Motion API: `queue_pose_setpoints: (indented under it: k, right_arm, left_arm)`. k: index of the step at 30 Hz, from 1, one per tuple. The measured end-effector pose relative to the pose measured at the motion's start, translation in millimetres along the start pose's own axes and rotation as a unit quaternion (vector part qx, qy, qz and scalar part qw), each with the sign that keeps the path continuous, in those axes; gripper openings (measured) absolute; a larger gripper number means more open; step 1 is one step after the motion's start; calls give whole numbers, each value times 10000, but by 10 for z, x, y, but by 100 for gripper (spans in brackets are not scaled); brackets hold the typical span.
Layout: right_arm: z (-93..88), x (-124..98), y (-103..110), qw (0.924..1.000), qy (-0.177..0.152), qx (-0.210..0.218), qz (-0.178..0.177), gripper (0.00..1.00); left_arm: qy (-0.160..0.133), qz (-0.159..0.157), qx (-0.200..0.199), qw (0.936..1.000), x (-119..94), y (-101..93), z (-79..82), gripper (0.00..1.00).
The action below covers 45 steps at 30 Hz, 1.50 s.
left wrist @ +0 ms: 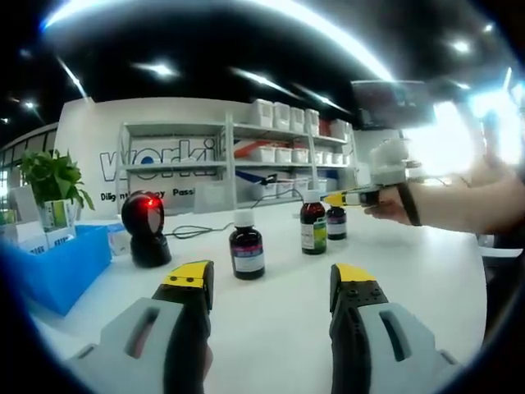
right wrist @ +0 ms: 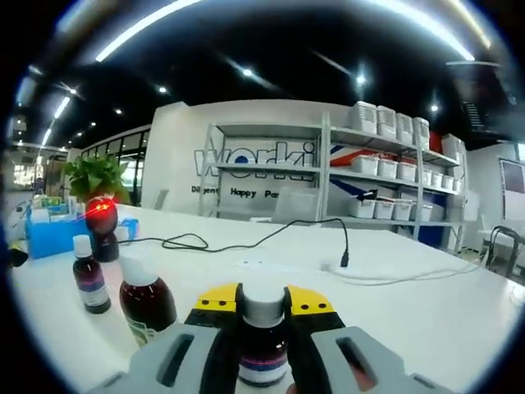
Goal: Rotate the medicine bottle to make it face forward pick up the medicine bottle inspect the drug traceability code place the medicine on the table
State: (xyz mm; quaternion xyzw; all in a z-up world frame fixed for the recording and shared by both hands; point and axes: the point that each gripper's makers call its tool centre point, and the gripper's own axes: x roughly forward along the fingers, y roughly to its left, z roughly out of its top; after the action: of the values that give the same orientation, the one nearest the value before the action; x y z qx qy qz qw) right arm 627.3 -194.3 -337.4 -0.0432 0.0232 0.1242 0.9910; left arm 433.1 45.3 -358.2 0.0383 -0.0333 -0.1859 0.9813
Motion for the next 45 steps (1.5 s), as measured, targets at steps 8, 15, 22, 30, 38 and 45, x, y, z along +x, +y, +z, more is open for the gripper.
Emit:
queue_pose_setpoints:
  k: [8,15,22,30,38,45]
  right_arm:
    - [-4,-19,-16,9999,16,-135,-66,15]
    - [-5,-62,-55,9998,67,-160,-49,15]
    - [-7,-112,-138,9996,69,-272,-103,16]
    - [-6,-99,-51,9996,79,-52,252,33]
    - [168,-198,-75,9941,-95,-226,1053,37]
    - [363,-293,-236,9842,-337,-506,1662,33]
  left_arm:
    - [-16,1,-14,10000,-1,5,3,49]
    - [-17,13,-17,10000,2,12,2,49]
    - [-6,11,-3,10000,5,12,-4,49]
    - [3,30,3,10000,3,13,-6,49]
    - [0,13,4,10000,2,3,-3,49]
    - [-19,-8,-2,10000,1,4,-1,49]
